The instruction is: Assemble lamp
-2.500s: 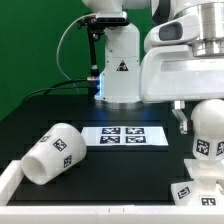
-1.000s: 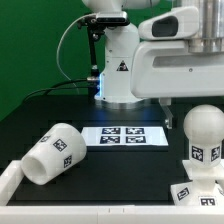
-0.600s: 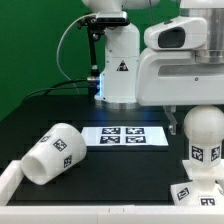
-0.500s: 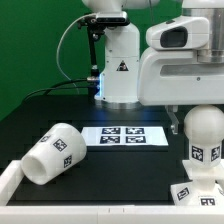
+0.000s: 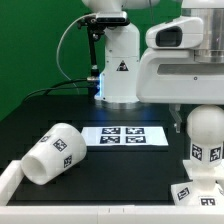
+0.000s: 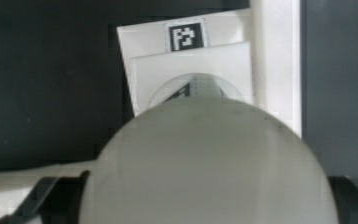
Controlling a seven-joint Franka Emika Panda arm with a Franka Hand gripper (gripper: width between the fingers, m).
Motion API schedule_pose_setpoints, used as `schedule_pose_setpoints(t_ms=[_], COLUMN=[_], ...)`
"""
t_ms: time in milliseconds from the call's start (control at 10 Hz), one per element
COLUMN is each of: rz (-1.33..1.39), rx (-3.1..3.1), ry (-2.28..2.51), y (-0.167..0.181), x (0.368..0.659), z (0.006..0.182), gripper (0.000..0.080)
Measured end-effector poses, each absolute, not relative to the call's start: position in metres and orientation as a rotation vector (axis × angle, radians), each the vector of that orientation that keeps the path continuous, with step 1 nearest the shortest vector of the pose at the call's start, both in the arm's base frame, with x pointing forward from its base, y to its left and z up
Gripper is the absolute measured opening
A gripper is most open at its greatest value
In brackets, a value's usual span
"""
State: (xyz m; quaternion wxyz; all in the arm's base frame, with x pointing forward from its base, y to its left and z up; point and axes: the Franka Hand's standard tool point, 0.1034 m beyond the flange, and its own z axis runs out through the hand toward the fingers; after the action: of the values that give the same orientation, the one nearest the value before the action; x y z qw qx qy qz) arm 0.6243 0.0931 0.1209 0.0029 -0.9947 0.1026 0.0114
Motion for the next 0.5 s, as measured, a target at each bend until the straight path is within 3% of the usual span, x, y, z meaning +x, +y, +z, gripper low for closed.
schedule_pose_setpoints(t_ms=[500], rz=[0.005], rx=[-2.908], ry=[1.242], y=[0.0942], x=[0.6216], z=[0.1199], gripper=[0.0576])
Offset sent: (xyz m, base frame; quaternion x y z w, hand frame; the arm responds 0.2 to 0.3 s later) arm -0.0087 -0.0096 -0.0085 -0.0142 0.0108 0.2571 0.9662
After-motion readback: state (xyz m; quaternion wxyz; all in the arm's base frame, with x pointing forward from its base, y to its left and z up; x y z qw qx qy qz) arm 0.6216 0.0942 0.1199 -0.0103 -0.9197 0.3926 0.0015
